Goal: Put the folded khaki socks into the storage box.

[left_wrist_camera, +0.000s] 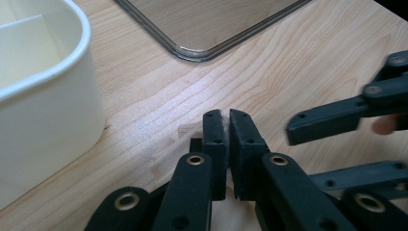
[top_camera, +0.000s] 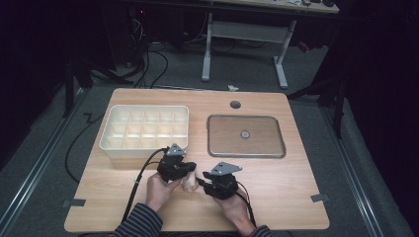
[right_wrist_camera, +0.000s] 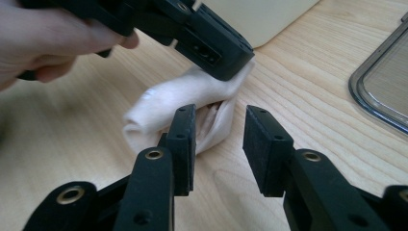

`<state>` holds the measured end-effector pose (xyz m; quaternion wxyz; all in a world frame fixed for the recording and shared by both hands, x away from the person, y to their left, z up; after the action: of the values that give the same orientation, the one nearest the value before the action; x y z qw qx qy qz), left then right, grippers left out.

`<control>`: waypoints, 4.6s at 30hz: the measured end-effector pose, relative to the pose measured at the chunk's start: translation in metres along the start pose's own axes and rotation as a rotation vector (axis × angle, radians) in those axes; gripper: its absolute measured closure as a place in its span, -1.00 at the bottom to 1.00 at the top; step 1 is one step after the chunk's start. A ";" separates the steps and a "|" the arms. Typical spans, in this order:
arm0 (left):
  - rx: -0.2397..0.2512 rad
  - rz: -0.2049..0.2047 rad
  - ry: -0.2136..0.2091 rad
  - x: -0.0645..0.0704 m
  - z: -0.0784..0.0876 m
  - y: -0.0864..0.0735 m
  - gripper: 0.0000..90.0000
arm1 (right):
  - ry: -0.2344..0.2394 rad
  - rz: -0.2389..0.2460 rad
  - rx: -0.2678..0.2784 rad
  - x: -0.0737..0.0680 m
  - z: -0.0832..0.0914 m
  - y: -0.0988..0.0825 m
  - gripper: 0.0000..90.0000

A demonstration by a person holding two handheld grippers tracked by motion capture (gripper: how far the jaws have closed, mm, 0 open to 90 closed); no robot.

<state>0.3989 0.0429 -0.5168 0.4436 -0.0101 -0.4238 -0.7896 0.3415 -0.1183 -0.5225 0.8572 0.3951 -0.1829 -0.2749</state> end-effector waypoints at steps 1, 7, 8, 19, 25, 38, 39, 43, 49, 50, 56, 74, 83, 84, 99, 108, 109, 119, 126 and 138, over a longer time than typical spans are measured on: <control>0.001 0.000 0.001 0.000 -0.001 0.000 0.92 | 0.005 0.002 0.004 0.000 0.003 0.000 0.47; 0.000 0.000 0.004 0.000 -0.003 -0.001 0.92 | 0.042 -0.004 0.040 -0.003 0.010 0.002 0.43; 0.000 -0.004 0.007 0.000 -0.003 -0.001 0.92 | 0.048 -0.001 0.042 -0.004 0.010 0.003 0.42; 0.008 -0.003 0.009 -0.001 -0.003 -0.003 0.92 | 0.075 0.047 0.039 -0.014 0.001 0.014 0.33; 0.008 -0.002 0.013 -0.003 -0.003 -0.004 0.92 | 0.090 0.062 0.034 -0.018 0.000 0.016 0.36; 0.026 -0.001 0.004 -0.006 -0.002 -0.007 0.92 | 0.095 0.093 -0.031 -0.019 -0.011 0.010 0.85; 0.026 0.001 0.002 -0.006 -0.002 -0.008 0.92 | 0.093 0.094 -0.036 -0.020 -0.012 0.009 0.87; 0.033 0.036 -0.002 -0.011 -0.002 -0.008 0.92 | 0.081 0.097 -0.041 -0.018 -0.014 0.002 0.90; 0.029 0.055 -0.012 -0.015 -0.008 -0.008 0.92 | 0.066 0.097 -0.057 -0.015 -0.014 -0.005 0.92; 0.028 0.056 -0.014 -0.015 -0.008 -0.008 0.92 | 0.067 0.098 -0.059 -0.014 -0.015 -0.007 0.92; 0.025 0.041 -0.007 -0.017 -0.014 -0.010 0.92 | 0.077 0.107 -0.082 -0.014 -0.019 -0.011 0.94; 0.117 0.011 0.141 -0.001 0.016 -0.019 0.15 | 0.067 0.072 -0.066 -0.012 -0.020 -0.014 0.93; 0.114 0.072 0.157 0.011 0.023 -0.046 -0.08 | 0.065 0.054 -0.069 -0.012 -0.021 -0.014 0.92; 0.110 0.074 0.162 0.013 0.023 -0.047 -0.08 | 0.066 0.053 -0.066 -0.012 -0.022 -0.014 0.92; 0.093 0.095 0.207 0.007 0.013 -0.047 -0.08 | 0.059 0.063 -0.074 -0.009 -0.027 -0.012 0.91; 0.062 0.118 0.212 0.000 0.009 -0.044 -0.07 | 0.056 0.069 -0.083 -0.009 -0.031 -0.011 0.91; 0.060 0.114 0.218 0.000 0.008 -0.044 -0.07 | 0.054 0.072 -0.083 -0.009 -0.031 -0.011 0.91; 0.068 0.080 0.226 -0.006 0.006 -0.044 -0.05 | 0.032 0.086 -0.082 -0.012 -0.032 -0.010 0.90; 0.063 0.101 0.204 -0.011 0.007 -0.043 0.01 | 0.032 0.078 -0.075 -0.012 -0.033 -0.010 0.79; 0.127 0.147 0.178 -0.013 0.018 -0.038 0.00 | -0.028 0.107 -0.047 -0.013 -0.018 -0.009 0.51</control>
<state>0.3733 0.0735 -0.5359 0.5358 0.0572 -0.4299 -0.7245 0.3383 -0.1050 -0.5419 0.8772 0.3605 -0.2091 -0.2384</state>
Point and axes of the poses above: each handheld gripper's, and its own axes: z roughly backward along the jaws, y roughly out of its top, x roughly to its right, the point moved 3 cm from there along -z, roughly forward along the jaws, and after that the axes turned 13 degrees about z, right-handed, at the moved point
